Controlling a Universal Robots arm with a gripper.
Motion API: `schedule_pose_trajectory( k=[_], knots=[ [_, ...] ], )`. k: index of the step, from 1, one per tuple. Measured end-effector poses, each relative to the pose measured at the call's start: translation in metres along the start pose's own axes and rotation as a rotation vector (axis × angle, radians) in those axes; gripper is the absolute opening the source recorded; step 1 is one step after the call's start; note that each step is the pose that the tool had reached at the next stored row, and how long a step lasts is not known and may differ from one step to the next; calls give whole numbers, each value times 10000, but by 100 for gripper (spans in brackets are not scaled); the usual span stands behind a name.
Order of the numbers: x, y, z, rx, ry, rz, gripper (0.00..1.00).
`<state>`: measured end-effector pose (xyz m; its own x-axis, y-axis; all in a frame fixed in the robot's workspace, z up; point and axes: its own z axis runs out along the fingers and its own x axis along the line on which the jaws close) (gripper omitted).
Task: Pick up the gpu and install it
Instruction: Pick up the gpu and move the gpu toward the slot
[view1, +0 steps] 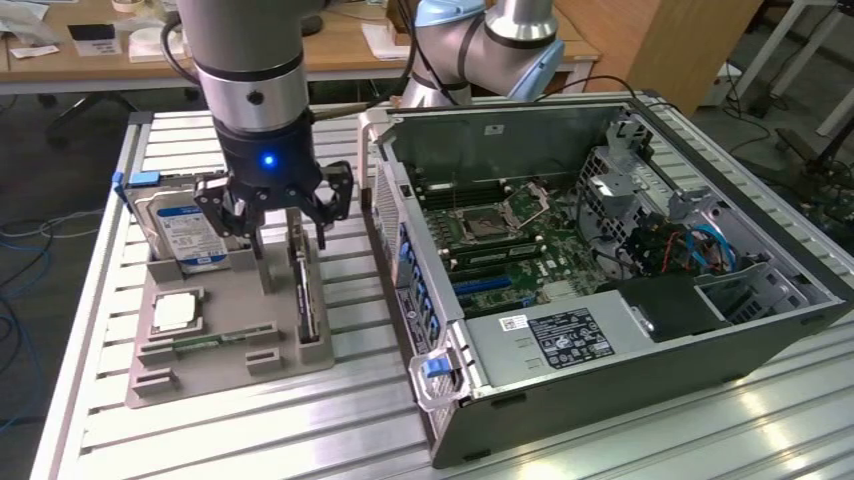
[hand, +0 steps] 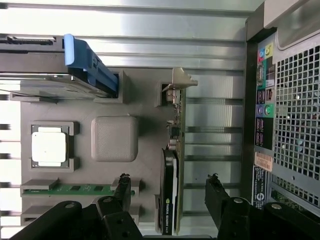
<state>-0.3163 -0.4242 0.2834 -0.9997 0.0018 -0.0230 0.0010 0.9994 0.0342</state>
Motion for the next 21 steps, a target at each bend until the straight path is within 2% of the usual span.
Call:
schedule_pose_trajectory(
  k=[16,21],
  knots=[
    [-4,-12,117,0,-1,-2,71],
    [-6,-19,161,19,-1,0,71]
  ],
)
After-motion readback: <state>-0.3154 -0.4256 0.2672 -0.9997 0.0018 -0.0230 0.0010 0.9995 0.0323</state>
